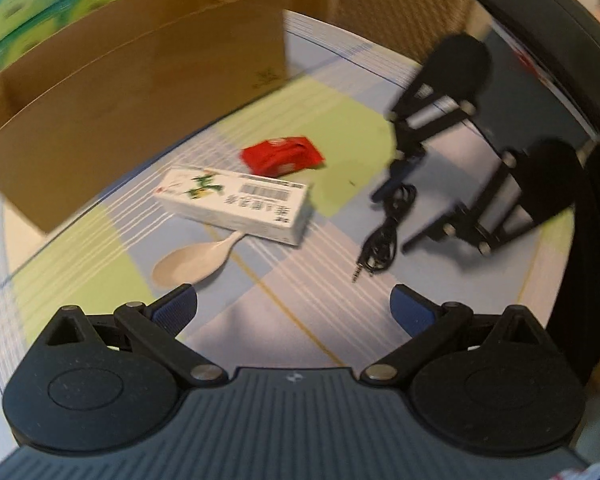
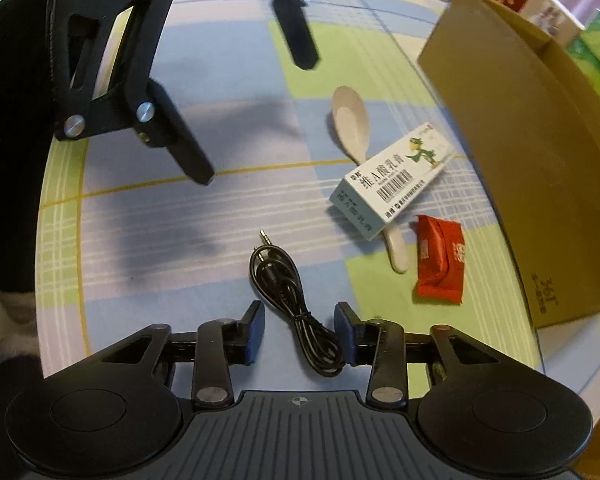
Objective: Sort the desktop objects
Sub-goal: 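Grasp the black cable with the right tool while the left tool grasps the white ointment box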
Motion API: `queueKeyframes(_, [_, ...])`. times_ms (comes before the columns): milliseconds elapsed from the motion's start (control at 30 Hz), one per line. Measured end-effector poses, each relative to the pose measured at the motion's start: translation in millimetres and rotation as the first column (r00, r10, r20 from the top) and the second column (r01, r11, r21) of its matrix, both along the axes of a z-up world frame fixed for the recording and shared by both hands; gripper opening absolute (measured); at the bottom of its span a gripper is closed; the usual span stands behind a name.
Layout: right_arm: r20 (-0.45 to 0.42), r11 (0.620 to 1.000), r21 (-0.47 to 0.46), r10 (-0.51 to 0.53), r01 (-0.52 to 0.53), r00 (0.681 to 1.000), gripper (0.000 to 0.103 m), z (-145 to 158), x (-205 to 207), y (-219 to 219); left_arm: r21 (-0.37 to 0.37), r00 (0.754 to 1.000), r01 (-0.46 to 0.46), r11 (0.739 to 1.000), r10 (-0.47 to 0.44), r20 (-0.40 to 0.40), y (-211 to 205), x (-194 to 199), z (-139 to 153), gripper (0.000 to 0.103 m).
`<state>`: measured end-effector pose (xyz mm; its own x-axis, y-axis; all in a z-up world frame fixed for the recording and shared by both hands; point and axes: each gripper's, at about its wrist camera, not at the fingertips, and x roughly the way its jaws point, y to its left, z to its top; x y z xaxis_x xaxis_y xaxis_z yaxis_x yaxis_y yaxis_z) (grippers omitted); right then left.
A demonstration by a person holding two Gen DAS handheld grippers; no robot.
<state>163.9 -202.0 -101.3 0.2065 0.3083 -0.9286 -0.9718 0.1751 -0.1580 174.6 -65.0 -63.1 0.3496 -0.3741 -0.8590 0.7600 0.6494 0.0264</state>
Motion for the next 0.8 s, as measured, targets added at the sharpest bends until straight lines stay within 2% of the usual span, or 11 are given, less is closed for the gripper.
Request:
queueKeyframes(133, [-0.029,0.999,-0.02,0.032,-0.032,0.999,0.029,0,5,5,0.029,0.995,0.097,0.995,-0.097,-0.01,-7,1,-7,0.101])
queueKeyframes(267, [-0.07,0.999,-0.037,0.036,-0.038,0.997,0.015,-1,7,8,0.045,0.988,0.155,0.987,-0.155,-0.02,-12,3,-12,0.101])
queueKeyframes(333, [-0.082,0.999,-0.035,0.019,-0.021,0.996,0.013,-2,8,9,0.048,0.985,0.17,0.984,-0.168,-0.027,-13,5,-14,0.101])
queueKeyframes(567, [-0.093,0.991,0.003,-0.13,0.131,0.987,0.011,1,11,-1,0.029,0.992,0.121,0.992,-0.12,-0.039,-13,12,-15,0.101])
queueKeyframes(800, [-0.069,0.952,0.026,-0.303,0.305,0.951,0.01,11,23,-22,0.006,0.997,0.065,0.998,-0.065,-0.032,-21,16,-10,0.101])
